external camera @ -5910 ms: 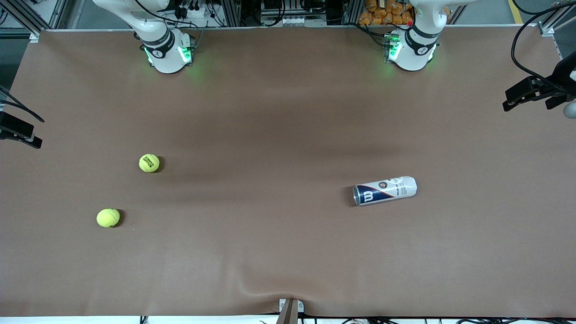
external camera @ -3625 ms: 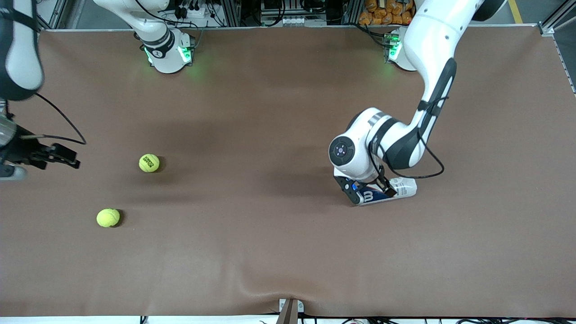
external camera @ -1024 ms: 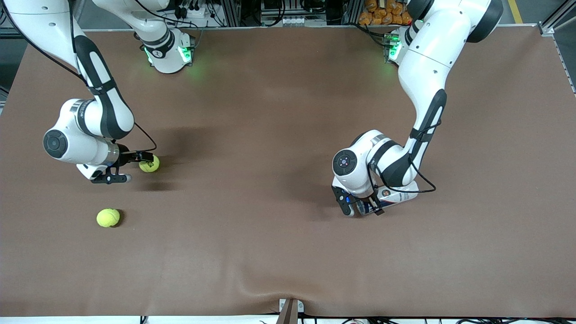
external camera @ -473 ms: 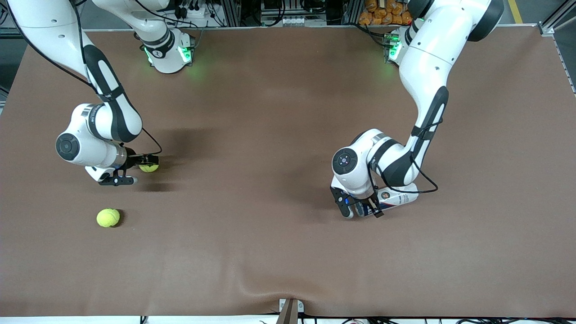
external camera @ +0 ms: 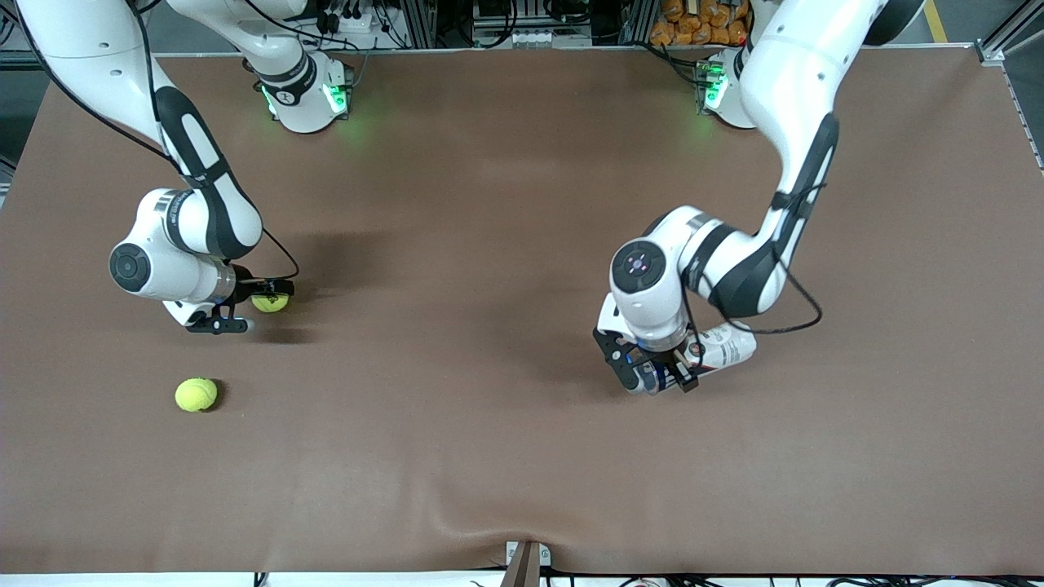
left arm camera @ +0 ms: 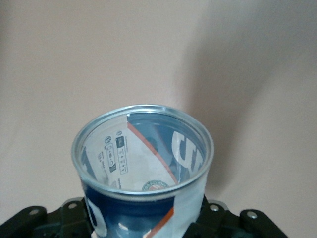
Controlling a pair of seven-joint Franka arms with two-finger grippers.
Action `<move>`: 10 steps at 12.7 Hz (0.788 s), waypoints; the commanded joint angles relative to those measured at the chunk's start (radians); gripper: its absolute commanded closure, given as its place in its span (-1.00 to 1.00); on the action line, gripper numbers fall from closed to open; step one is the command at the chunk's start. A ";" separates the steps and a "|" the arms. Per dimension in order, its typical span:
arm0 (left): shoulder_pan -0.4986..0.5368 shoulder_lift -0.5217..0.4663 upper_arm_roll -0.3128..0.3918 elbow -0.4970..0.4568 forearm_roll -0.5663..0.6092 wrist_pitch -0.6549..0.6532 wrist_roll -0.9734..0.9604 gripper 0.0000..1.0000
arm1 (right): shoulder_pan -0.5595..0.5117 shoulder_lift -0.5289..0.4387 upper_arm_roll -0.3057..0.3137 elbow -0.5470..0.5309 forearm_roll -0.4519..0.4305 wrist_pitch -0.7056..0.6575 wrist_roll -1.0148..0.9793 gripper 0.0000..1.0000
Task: Insert tennis ball vertically with right arm
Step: 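Carry the can to mid-table with the left gripper while the right gripper lifts the ball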
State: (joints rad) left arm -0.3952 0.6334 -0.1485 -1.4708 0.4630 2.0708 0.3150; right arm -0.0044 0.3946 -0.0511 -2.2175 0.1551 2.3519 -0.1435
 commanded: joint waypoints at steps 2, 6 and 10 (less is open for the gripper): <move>0.007 -0.115 -0.005 -0.019 -0.249 -0.018 -0.014 -0.39 | 0.009 -0.010 -0.003 -0.016 0.023 0.014 0.009 -0.52; 0.012 -0.184 -0.005 -0.017 -0.423 0.034 -0.109 -0.39 | 0.010 -0.011 -0.003 -0.014 0.023 0.014 0.009 0.01; 0.003 -0.221 -0.005 -0.017 -0.481 0.208 -0.201 -0.39 | 0.009 -0.031 -0.003 -0.014 0.023 0.003 0.006 0.14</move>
State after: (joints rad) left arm -0.3919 0.4399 -0.1497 -1.4682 0.0032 2.2067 0.1697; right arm -0.0040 0.3931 -0.0511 -2.2177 0.1568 2.3519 -0.1428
